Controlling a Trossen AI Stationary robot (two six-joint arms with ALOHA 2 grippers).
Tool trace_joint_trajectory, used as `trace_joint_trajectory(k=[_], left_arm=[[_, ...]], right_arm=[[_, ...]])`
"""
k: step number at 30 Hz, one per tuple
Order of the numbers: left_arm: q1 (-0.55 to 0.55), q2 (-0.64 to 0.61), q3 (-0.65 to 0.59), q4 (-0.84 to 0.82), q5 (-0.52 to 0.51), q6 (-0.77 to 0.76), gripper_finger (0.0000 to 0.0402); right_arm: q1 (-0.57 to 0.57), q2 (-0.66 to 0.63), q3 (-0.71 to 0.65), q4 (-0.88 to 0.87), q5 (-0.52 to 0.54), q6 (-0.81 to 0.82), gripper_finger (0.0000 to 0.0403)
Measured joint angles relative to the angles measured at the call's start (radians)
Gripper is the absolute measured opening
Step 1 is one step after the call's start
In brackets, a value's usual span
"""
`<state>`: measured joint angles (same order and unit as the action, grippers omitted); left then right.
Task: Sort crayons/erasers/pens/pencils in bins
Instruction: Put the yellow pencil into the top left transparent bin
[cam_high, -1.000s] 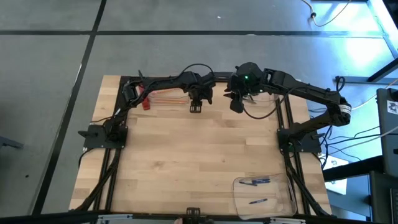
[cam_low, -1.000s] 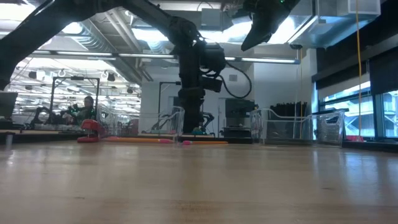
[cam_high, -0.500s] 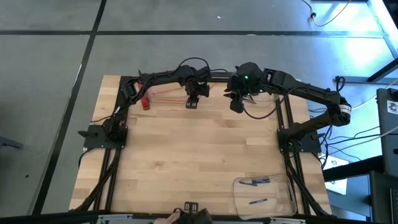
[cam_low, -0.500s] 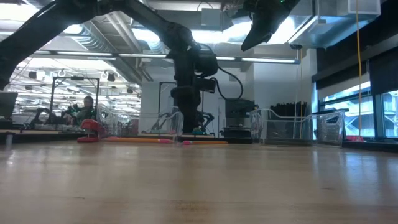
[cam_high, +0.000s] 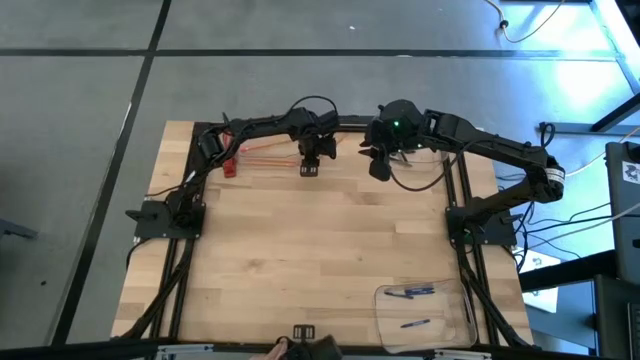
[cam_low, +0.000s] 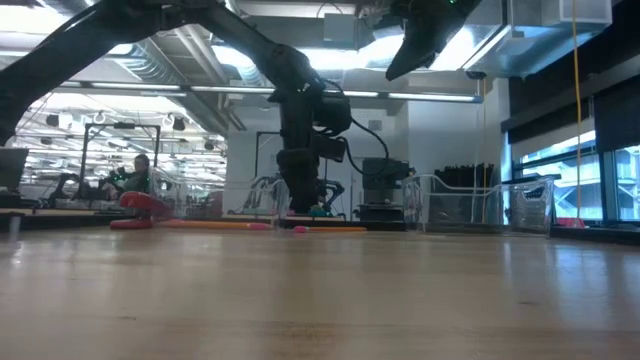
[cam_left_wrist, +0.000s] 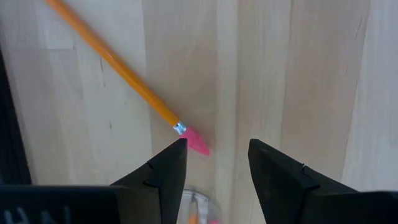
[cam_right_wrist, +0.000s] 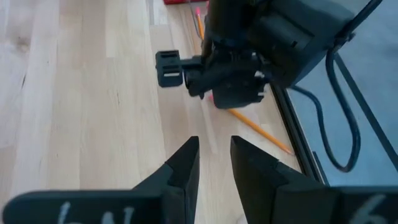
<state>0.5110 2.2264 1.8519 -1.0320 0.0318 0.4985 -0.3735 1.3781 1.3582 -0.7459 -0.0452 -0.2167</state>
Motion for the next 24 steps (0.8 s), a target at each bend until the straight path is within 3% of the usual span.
trace_joint_trajectory(k=[18,24], left_arm=[[0.014,0.013,0.001,0.027,-0.004,-0.052,0.0165],[0.011,0.013,0.001,0.026,-0.004,0.013,0.0165]], right_arm=[[0.000,0.000,0.000,0.048,0.000,0.000,0.0094],[0.000,0.000,0.000,0.047,0.000,0.000,0.0094]])
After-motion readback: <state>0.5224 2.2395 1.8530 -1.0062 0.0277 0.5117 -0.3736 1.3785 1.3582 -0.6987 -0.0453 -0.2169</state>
